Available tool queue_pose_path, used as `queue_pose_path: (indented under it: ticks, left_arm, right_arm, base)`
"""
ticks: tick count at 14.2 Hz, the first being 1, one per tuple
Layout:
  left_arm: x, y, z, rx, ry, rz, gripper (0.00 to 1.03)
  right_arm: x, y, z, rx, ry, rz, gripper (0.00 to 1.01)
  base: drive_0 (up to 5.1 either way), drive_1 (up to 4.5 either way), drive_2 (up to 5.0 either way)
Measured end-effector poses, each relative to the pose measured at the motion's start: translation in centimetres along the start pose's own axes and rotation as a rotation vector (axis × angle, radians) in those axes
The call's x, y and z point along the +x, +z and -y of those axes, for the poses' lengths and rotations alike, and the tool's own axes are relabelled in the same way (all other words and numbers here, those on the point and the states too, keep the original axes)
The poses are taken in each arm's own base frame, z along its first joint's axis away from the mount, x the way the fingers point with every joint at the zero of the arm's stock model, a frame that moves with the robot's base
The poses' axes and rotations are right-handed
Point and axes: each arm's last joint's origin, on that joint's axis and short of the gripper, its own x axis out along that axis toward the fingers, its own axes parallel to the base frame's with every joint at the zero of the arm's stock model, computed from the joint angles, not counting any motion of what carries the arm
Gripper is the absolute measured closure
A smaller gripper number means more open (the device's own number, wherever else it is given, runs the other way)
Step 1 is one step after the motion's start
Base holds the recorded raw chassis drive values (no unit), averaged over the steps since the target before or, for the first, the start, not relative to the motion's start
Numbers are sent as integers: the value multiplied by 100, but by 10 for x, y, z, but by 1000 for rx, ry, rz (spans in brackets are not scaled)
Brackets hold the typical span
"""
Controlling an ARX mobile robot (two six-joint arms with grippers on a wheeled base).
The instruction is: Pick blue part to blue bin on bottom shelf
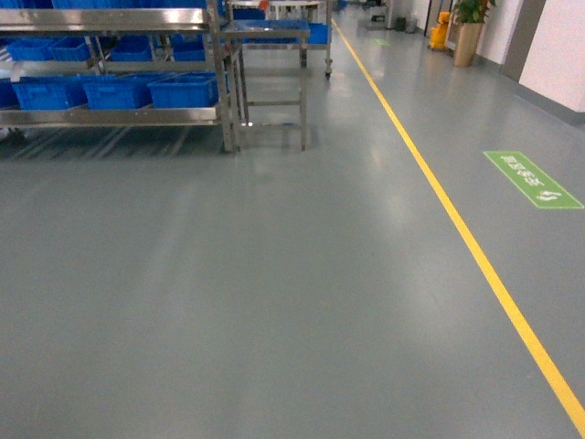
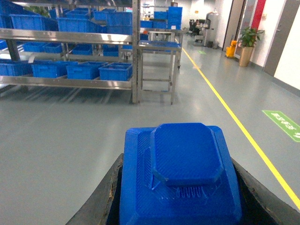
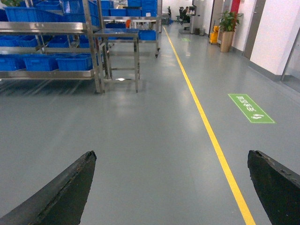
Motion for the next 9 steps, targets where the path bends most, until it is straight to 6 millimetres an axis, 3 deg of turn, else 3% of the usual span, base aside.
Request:
queue_pose_path:
  ticks: [9]
  left_arm:
    - [0, -1, 0, 1, 4, -7, 59]
  right_arm:
    - [0, 0, 0, 0, 0, -2, 3]
  base:
    - [5, 415, -405]
